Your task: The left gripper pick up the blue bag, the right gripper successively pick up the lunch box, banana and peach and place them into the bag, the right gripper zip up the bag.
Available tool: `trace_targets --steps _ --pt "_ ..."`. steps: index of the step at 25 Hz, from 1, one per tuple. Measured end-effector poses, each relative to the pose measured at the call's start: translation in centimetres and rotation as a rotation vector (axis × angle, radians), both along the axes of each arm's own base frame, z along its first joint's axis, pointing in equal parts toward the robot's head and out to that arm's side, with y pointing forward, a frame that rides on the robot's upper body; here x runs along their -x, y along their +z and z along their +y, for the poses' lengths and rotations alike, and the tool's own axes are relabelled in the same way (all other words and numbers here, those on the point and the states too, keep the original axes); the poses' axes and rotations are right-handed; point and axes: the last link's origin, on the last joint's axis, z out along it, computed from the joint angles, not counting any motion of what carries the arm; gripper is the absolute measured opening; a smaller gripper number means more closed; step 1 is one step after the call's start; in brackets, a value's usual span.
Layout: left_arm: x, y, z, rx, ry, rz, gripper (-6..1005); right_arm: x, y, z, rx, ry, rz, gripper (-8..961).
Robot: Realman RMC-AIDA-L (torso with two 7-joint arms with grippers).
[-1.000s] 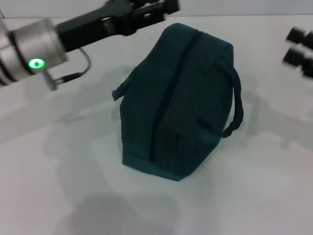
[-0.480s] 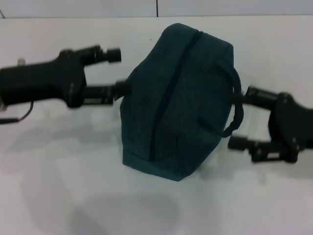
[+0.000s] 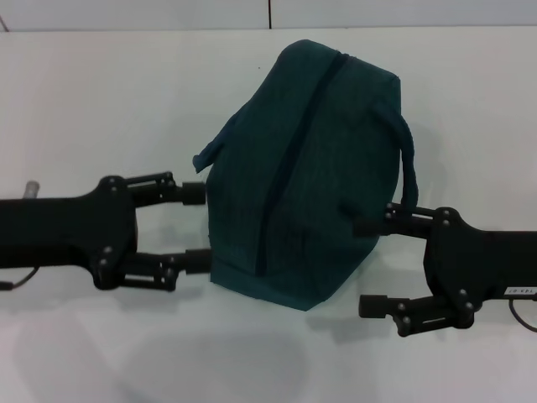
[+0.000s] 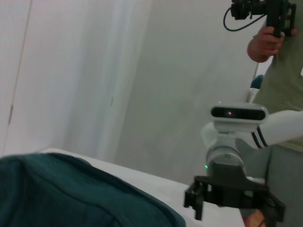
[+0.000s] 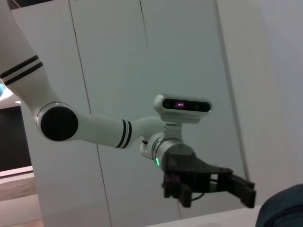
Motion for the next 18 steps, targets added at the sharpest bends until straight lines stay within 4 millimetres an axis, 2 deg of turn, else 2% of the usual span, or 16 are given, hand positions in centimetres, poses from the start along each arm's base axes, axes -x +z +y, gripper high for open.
trace_targets --steps 7,18 --pt "0.16 -0.76 -0.6 0.039 -0.004 0.013 880 -0.02 -0.31 0.46 -0.018 -0.012 -0.015 886" --pt "-0.04 -0.78 -0.87 0.042 -0.039 0.006 880 0.19 -0.48 0.92 -0.032 -0.017 -0.012 886"
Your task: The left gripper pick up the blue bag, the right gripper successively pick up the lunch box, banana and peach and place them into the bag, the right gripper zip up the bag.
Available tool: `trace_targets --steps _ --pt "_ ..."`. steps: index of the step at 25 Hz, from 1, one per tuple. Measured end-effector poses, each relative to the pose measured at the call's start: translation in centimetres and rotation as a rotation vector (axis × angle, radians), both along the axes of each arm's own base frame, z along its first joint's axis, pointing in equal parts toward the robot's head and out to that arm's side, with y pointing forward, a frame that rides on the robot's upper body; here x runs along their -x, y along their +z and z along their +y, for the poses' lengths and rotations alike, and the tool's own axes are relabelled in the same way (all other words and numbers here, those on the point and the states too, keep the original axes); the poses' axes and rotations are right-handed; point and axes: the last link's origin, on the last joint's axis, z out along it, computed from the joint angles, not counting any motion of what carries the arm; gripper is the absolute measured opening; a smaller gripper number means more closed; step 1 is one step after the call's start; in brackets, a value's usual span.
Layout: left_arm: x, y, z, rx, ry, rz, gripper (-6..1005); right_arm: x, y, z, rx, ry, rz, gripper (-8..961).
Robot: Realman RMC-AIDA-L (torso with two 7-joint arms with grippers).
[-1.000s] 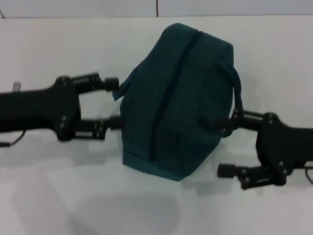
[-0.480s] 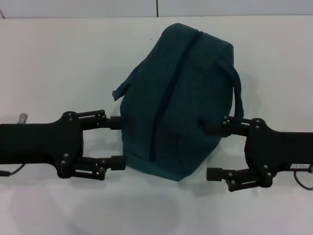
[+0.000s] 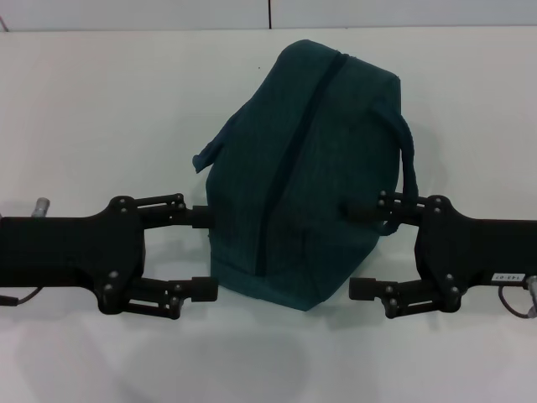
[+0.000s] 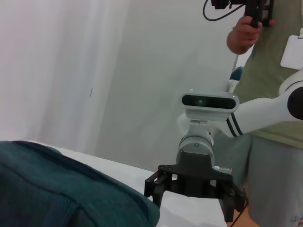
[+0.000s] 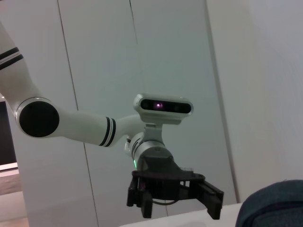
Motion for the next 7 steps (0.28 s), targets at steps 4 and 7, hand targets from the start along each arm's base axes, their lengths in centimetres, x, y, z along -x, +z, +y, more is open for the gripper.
trace_targets --steps 4,7 --pt "-0.06 0.03 0.05 -0.001 -0.002 -0.003 880 0.01 0.01 0.02 0.0 0.001 0.0 886" --pt "-0.1 0.0 0.06 -0.001 -0.002 -0.004 880 0.02 0.03 0.04 -0.001 0.002 -0.001 886"
